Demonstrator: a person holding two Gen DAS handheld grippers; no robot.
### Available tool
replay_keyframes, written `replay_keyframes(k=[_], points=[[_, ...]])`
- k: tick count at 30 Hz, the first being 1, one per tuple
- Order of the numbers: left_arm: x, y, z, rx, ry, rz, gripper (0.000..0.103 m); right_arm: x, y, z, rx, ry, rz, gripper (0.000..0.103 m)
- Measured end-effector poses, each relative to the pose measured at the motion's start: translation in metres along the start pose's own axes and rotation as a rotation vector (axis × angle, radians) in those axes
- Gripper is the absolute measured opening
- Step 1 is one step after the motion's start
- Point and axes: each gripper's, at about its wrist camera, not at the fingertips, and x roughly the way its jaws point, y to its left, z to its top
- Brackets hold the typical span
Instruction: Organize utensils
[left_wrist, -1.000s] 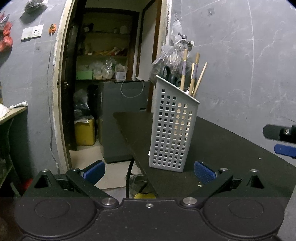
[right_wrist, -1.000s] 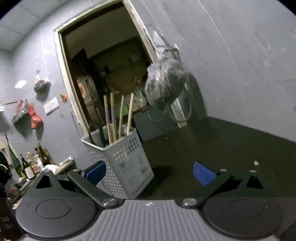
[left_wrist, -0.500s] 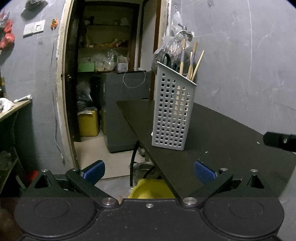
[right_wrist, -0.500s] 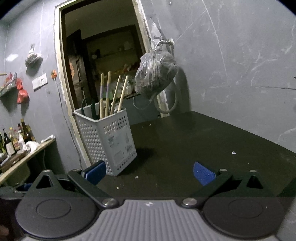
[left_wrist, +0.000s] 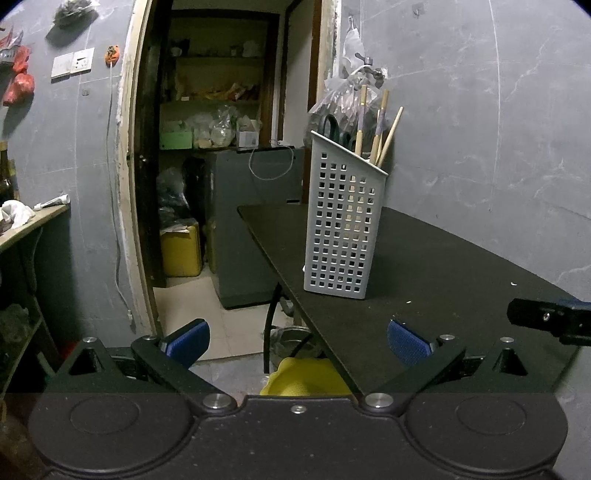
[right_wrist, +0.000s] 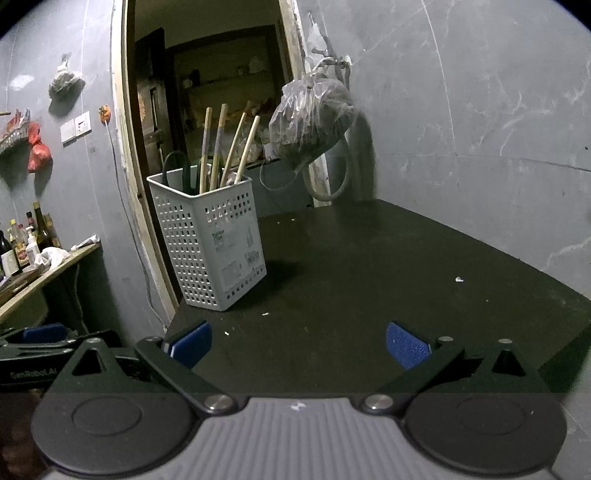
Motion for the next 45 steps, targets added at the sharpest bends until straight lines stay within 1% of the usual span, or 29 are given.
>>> replay_keyframes(k=[4, 12, 45], points=[[-0.0011, 0.0, -0.0004, -0.001, -0.006, 0.005, 0.102, 0.0012, -0.0006, -0.0029, -0.007, 0.015, -0.019, 0.103], [-0.0015, 0.0008, -0.0011, -0.002, -0.007, 0.005, 0.102, 0.0032, 0.0004, -0.0071, -0.011, 0.034, -0.022, 0.103], [-0.0019, -0.0002, -0.0031, 0.008, -0.001, 0.013, 0.102, 0.0086, 0.0003, -0.0083, -0.009, 0.055, -0.025, 0.103]])
